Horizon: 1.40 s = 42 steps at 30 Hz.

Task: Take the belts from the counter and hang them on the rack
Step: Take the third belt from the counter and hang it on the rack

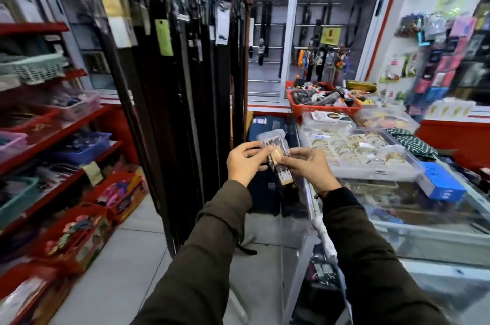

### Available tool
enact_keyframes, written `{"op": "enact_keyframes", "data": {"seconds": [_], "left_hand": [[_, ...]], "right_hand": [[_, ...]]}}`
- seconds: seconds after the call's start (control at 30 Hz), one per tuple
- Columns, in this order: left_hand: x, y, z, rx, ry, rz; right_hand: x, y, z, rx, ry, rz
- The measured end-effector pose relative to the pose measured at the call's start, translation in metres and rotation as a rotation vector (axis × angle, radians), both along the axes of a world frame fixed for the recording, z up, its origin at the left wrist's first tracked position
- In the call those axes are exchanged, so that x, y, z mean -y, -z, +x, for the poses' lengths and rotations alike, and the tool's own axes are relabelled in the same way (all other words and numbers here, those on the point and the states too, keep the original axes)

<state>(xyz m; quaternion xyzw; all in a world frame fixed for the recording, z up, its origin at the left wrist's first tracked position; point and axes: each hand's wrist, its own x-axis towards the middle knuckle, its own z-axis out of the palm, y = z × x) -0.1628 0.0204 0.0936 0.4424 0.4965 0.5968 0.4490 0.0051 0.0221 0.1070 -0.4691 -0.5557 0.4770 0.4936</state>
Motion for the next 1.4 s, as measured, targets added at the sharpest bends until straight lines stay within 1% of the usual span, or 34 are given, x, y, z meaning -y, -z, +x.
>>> {"op": "enact_keyframes", "data": {"seconds": [0.07,0.2,0.27,0.33,0.4,0.47,0.6,0.67,0.8,0.97,1.1,1.17,1.4], "left_hand": [[0.008,-0.006,-0.009,0.045,-0.004,0.016],[0.018,-0.027,-0.025,-0.023,-0.043,0.111],[0.021,-0.045,-0.029,-0.039,-0.082,0.172],[0.025,-0.064,-0.033,-0.058,-0.132,0.226],[0.029,-0.083,-0.04,-0.066,-0.178,0.271],[0.031,-0.099,-0.047,-0.048,-0.206,0.308],[0.031,-0.125,-0.061,0.047,-0.234,0.346],[0.027,-0.134,-0.069,0.055,-0.204,0.356],[0.018,-0.149,-0.079,0.075,-0.177,0.378],[0.006,-0.19,-0.078,0.068,-0.079,0.471],[-0.003,-0.228,-0.07,0.074,-0.102,0.527],[-0.006,-0.244,-0.065,0.118,-0.099,0.525],[-0.024,-0.278,-0.051,0.189,-0.095,0.553]], "right_hand": [[0.004,-0.007,-0.011,-0.062,-0.033,0.002],[0.003,-0.02,-0.025,-0.077,-0.077,0.018],[0.001,-0.028,-0.032,-0.019,-0.093,0.057],[0.001,-0.041,-0.038,0.073,-0.123,0.156],[0.002,-0.056,-0.043,0.077,-0.213,0.212],[0.001,-0.069,-0.048,0.002,-0.287,0.22],[-0.006,-0.098,-0.07,-0.15,-0.226,0.242],[-0.012,-0.112,-0.081,-0.21,-0.213,0.252],[-0.024,-0.135,-0.094,-0.272,-0.212,0.29],[-0.038,-0.172,-0.101,-0.442,-0.195,0.332],[-0.049,-0.206,-0.101,-0.495,-0.218,0.373],[-0.054,-0.219,-0.102,-0.52,-0.229,0.397],[-0.069,-0.251,-0.103,-0.595,-0.18,0.455]]}}
